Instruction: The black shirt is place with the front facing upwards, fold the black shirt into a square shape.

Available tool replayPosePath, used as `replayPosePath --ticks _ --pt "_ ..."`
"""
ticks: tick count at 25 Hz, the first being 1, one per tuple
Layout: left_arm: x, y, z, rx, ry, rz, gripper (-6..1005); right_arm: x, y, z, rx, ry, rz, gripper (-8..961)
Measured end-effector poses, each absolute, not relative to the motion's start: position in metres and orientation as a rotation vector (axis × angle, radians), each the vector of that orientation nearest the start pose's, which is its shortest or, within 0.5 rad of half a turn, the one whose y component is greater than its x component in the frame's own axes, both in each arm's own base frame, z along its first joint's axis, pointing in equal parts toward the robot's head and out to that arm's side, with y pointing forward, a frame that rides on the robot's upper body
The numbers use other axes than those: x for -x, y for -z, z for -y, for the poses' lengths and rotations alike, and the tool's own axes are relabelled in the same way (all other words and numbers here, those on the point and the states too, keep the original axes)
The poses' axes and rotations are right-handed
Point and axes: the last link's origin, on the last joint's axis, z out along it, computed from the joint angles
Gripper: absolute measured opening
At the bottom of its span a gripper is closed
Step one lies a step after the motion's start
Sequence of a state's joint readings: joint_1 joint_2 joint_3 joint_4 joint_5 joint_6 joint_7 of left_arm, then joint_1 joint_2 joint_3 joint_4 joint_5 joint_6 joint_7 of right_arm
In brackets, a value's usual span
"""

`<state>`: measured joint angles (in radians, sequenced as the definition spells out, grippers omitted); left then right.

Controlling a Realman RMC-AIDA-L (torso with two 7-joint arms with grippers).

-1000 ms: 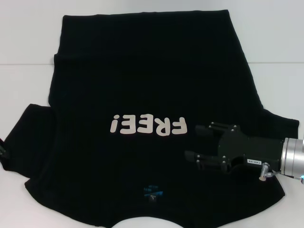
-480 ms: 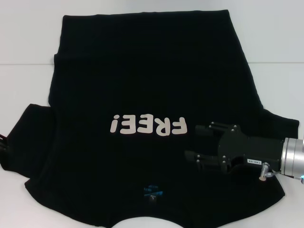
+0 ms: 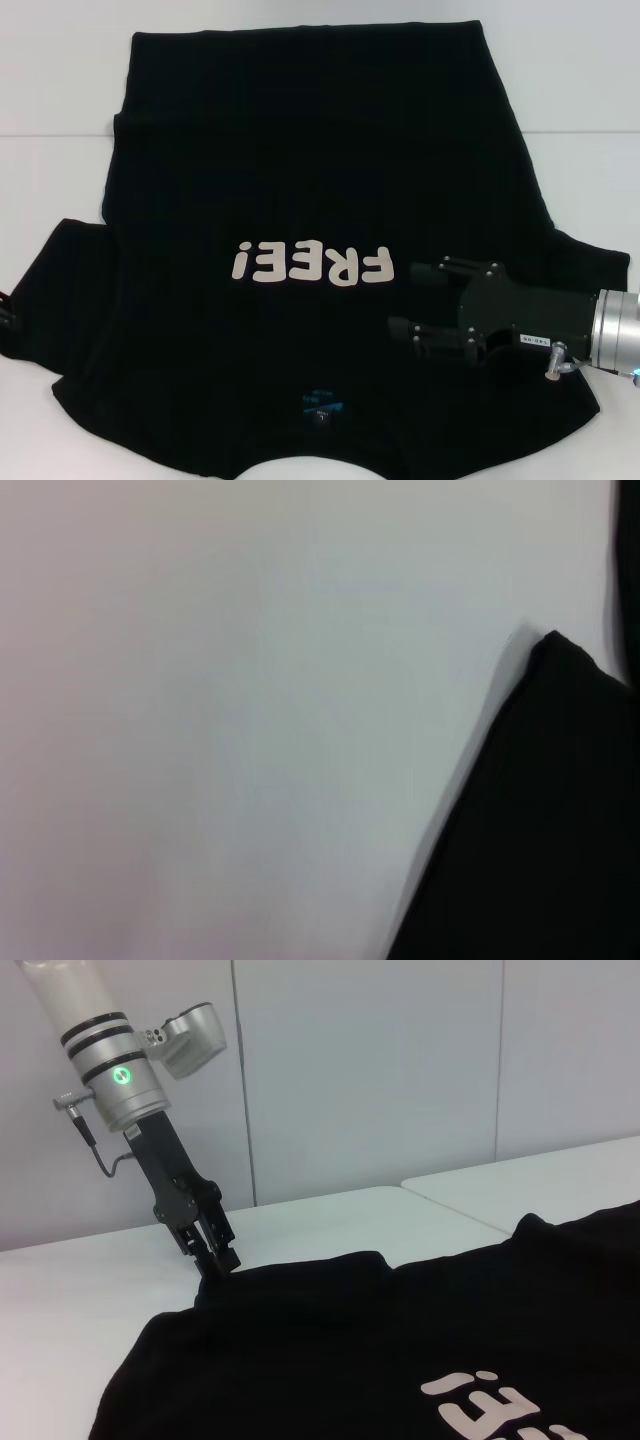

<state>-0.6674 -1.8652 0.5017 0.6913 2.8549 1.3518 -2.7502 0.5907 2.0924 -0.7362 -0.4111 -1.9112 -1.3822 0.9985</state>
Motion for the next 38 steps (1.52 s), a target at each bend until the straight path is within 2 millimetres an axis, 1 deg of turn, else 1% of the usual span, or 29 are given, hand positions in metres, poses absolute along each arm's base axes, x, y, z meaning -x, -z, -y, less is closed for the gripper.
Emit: replayPosePath --ticks 9,14,22,38 --pt "0.3657 -0.1106 -0.3619 1.618 -0.067 2.005 460 -0.2588 0.0492 -0.3342 2.705 -0.669 -0.338 807" --pt "0.3623 -0.1073 -0.3643 1.629 -0.065 2.004 458 -0.2588 0.0492 -0.3342 2.705 -0.668 -0.337 807" --pt "0.3623 -0.1061 -0.3654 1.634 -0.077 1.991 455 -0.2588 0.0492 -0.3342 2.705 -0.668 -0.337 807" --pt "0.3614 -0.1081 -0.367 1.642 -0.111 1.969 381 -0.2585 0.0484 -0.3345 2.697 -0.679 -0.341 806"
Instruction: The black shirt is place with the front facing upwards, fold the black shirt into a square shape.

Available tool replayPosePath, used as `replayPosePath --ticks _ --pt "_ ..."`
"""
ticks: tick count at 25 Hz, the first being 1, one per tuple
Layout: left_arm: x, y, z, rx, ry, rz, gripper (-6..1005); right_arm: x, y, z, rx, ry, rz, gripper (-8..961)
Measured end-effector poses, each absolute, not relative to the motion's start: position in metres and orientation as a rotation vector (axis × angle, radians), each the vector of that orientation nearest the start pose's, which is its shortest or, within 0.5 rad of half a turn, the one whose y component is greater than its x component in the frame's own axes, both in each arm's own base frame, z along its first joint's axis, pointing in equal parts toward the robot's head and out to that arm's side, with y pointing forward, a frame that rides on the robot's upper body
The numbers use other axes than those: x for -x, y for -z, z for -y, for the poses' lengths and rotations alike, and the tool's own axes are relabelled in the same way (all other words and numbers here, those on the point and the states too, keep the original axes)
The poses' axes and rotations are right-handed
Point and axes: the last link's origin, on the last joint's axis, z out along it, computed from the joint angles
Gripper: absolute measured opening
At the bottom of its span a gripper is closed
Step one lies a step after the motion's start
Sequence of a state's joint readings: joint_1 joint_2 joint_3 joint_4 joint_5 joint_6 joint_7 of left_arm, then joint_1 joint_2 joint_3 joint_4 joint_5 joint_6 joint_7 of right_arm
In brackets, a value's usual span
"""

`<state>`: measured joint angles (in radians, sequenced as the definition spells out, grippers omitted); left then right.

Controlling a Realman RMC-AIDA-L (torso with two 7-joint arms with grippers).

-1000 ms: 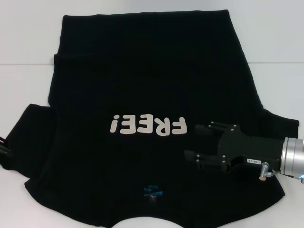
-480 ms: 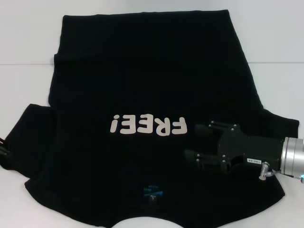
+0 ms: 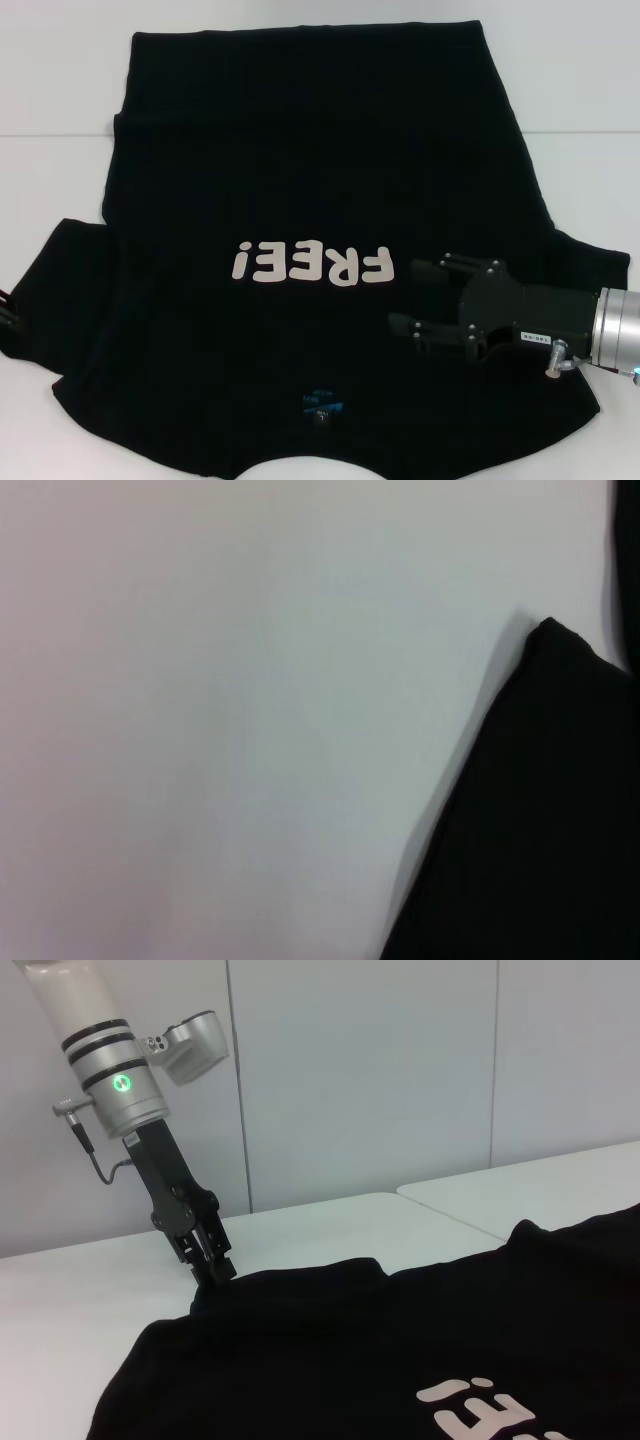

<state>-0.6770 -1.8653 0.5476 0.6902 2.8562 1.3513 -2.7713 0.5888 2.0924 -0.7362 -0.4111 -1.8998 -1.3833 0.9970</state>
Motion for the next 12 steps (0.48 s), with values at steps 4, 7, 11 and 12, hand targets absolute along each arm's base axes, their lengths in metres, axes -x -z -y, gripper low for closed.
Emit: replayPosePath --ticks 4,7,11,12 --pt "0.361 -0.1063 -0.3667 1.651 -0.127 1.962 362 -0.2579 0.0484 -0.3348 2.697 -0.68 -0.339 807" --pt "0.3609 -0.105 -0.3665 1.656 -0.139 1.957 347 -0.2574 0.0483 -0.3348 2.699 -0.683 -0.337 807" --pt "0.3609 -0.1047 -0.3666 1.657 -0.141 1.956 328 -0.2571 0.0482 -0.3345 2.7 -0.686 -0.335 807" --pt "0.3607 -0.1048 -0.3667 1.657 -0.14 1.955 323 -0.257 0.0481 -0.3345 2.7 -0.686 -0.335 807"
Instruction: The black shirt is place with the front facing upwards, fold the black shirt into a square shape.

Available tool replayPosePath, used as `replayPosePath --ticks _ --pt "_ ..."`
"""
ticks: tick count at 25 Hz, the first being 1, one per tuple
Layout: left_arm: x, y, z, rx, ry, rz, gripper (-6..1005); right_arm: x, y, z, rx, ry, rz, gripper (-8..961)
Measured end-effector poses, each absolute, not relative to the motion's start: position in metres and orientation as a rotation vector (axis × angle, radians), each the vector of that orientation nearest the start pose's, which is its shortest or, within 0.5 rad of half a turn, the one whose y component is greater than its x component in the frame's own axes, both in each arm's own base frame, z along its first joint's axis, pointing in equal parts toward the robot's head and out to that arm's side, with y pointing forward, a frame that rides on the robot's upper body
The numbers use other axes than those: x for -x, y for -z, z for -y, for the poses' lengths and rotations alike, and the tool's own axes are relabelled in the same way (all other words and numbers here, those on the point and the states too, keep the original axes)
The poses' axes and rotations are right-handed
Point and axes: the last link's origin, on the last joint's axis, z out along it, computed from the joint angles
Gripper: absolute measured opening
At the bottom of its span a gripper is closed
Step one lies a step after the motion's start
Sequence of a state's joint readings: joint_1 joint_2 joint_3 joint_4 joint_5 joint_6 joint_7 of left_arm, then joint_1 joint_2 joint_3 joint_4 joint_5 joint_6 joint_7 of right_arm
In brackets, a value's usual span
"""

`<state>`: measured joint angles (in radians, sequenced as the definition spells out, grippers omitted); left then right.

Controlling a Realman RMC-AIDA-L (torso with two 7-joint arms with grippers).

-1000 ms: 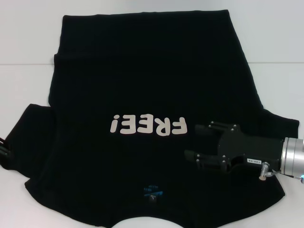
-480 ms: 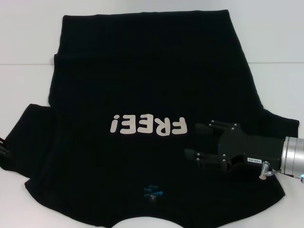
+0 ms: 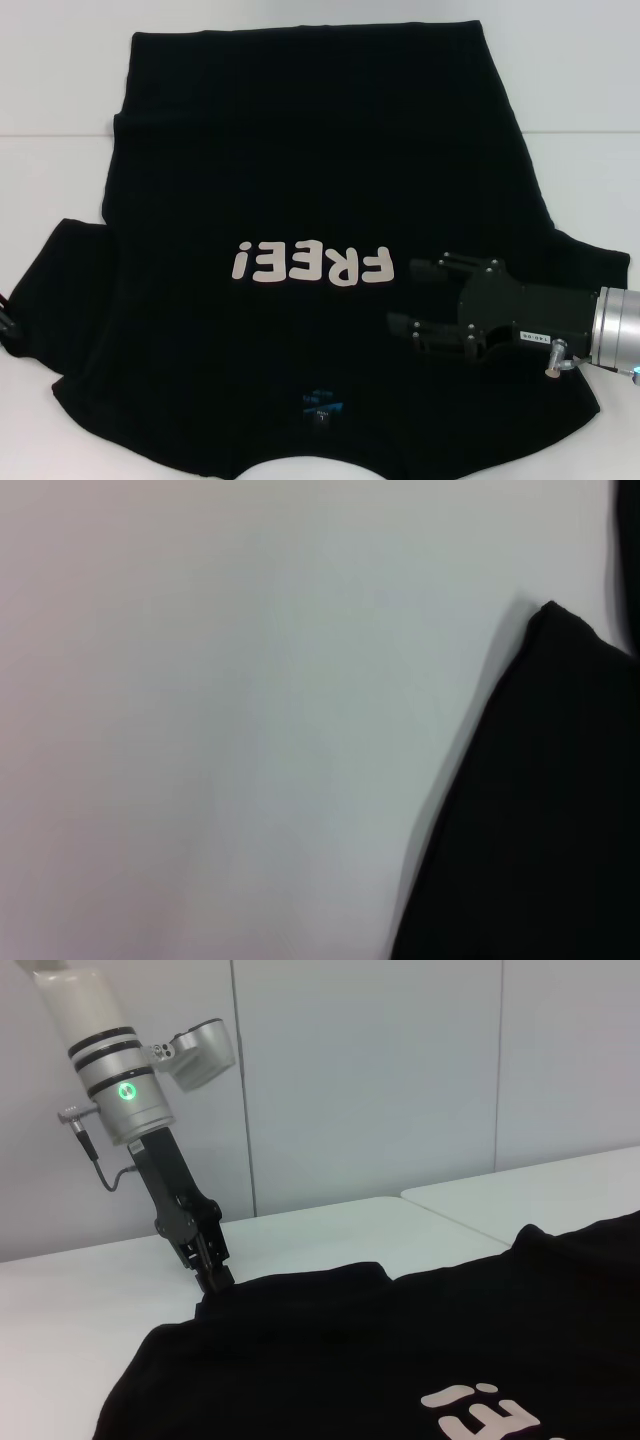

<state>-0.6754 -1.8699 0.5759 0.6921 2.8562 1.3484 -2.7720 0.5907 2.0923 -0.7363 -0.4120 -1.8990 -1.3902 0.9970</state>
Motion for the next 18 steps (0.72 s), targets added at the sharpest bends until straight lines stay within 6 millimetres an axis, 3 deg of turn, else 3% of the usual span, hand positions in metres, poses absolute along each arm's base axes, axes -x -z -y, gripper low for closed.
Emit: replayPosePath --ticks 18 --pt "0.3589 -0.1049 -0.3686 1.665 -0.153 1.936 88 -0.256 0.0463 -0.3347 2.693 -0.704 -0.335 806"
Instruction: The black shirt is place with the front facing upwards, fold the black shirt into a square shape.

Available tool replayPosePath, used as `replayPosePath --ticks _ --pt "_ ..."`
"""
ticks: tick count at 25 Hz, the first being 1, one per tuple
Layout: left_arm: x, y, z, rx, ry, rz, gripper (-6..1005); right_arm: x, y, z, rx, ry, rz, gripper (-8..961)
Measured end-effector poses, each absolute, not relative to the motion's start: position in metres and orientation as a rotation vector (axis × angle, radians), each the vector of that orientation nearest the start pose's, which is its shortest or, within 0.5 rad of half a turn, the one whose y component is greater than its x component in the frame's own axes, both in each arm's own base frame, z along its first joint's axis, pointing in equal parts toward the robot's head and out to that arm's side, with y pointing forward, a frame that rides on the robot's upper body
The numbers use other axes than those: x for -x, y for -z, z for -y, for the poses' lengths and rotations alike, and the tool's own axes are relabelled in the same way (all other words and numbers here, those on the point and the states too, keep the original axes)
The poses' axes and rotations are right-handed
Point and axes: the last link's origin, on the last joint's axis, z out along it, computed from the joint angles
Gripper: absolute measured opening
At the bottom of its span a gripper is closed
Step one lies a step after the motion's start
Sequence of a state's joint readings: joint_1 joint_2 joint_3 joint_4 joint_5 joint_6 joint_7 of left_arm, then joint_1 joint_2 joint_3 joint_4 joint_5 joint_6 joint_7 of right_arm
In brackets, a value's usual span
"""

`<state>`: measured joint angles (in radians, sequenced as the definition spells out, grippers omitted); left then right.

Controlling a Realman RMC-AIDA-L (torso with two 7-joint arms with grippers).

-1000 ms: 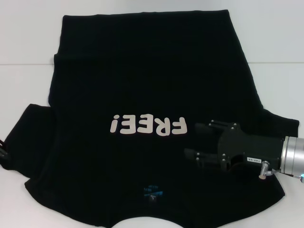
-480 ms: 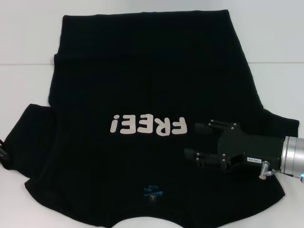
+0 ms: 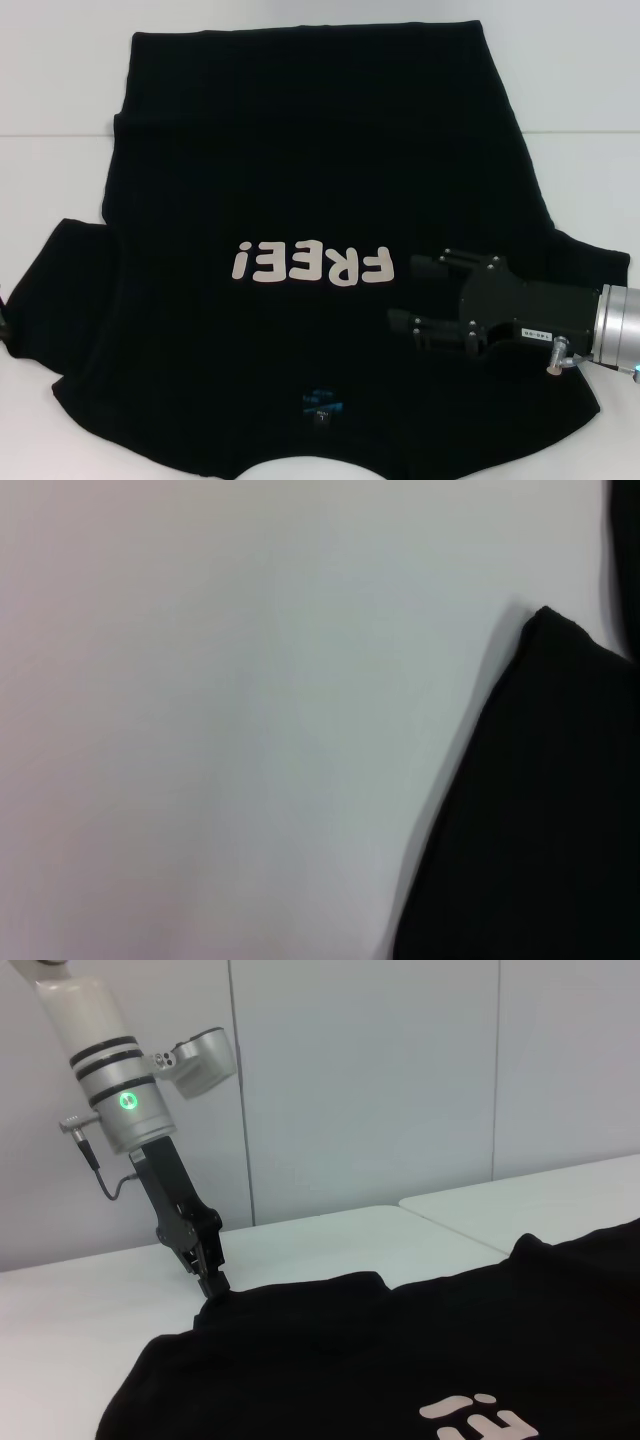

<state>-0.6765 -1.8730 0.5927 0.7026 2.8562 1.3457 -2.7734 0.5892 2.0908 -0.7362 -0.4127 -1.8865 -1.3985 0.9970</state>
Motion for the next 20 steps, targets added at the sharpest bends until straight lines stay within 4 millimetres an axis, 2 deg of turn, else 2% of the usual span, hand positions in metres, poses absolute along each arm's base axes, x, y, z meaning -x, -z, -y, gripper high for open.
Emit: replayPosePath --ticks 20 --pt "0.3559 -0.1066 -0.3707 1.682 -0.147 1.914 54 -0.2555 0.044 -0.3351 2.688 -0.71 -0.323 806"
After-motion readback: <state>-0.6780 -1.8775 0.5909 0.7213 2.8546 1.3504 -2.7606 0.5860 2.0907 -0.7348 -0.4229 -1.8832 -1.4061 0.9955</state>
